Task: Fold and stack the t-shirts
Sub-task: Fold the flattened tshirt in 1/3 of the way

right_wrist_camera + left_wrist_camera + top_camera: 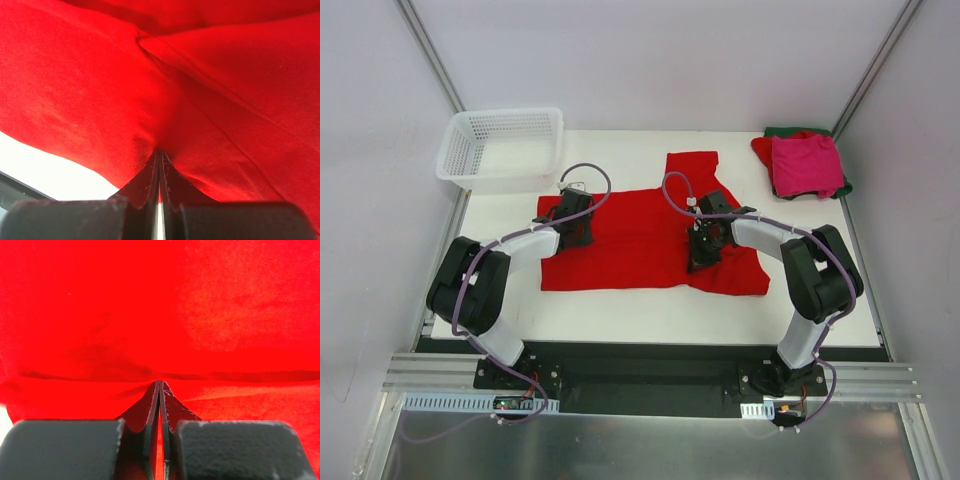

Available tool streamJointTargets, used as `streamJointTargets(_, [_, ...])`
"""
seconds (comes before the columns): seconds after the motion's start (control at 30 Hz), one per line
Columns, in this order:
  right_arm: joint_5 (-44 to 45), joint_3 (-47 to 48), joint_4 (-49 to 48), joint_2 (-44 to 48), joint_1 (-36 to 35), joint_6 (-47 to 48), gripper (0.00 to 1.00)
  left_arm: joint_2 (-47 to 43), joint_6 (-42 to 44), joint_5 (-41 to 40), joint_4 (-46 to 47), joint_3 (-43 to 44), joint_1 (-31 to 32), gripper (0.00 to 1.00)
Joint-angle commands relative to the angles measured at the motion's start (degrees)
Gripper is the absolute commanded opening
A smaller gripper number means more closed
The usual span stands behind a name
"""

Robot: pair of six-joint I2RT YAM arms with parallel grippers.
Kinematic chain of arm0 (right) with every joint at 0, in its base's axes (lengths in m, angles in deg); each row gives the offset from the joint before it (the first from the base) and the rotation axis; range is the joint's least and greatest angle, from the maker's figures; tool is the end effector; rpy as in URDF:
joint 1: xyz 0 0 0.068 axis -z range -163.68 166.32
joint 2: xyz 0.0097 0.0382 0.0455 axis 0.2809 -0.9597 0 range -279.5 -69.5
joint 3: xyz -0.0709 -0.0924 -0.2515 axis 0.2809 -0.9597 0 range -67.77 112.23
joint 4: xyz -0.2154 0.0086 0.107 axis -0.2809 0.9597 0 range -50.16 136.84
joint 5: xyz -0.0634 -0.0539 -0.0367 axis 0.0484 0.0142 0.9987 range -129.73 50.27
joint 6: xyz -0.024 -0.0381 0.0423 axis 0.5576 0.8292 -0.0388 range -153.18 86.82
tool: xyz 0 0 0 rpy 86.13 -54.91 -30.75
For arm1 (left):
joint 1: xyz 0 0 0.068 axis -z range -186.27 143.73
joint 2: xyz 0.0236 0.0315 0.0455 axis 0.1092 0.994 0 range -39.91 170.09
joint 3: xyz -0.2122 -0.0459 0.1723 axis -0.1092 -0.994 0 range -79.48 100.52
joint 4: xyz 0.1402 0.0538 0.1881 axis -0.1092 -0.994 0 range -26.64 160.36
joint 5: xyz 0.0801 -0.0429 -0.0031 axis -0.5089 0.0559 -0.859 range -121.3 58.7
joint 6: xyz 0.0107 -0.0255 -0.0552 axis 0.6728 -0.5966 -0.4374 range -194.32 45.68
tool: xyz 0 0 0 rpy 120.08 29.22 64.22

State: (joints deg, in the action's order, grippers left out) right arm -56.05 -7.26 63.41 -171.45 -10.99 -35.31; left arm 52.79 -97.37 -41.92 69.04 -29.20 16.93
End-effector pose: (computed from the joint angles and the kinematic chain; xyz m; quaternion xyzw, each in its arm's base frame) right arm 0.2894 0.1641 0.1661 -0.2406 0.9365 0.1884 0.1719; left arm 0.3012 -0.1198 0.1929 -0.0351 0.9157 -0.0753 0.3931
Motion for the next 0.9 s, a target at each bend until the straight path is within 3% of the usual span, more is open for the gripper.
streamJointTargets(0.0, [2.16, -2.15, 1.56, 0.00, -0.73, 0.20, 0.01, 0.28, 1.51, -2.40, 0.44, 2.19, -0.44, 0.00])
streamJointTargets(0.23, [2.25, -2.24, 1.56, 0.17, -0.81, 0.20, 0.01, -0.33, 3.80, -2.40, 0.44, 5.43, -0.53, 0.00])
streamJointTargets(0.5, [3.66, -2.77, 1.74, 2.37, -0.90, 0.02, 0.01, -4.72, 3.63, 4.37, 0.53, 5.53, -0.35, 0.00])
streamJointTargets(0.77, [3.66, -2.50, 1.65, 2.20, -1.34, -0.15, 0.01, -10.43, 2.75, 0.78, -1.13, 0.09, -0.35, 0.00])
streamJointTargets(0.87, [3.66, -2.42, 1.65, 2.02, -1.52, -0.15, 0.01, -13.07, 0.38, -0.46, -5.69, -1.59, -0.35, 0.00])
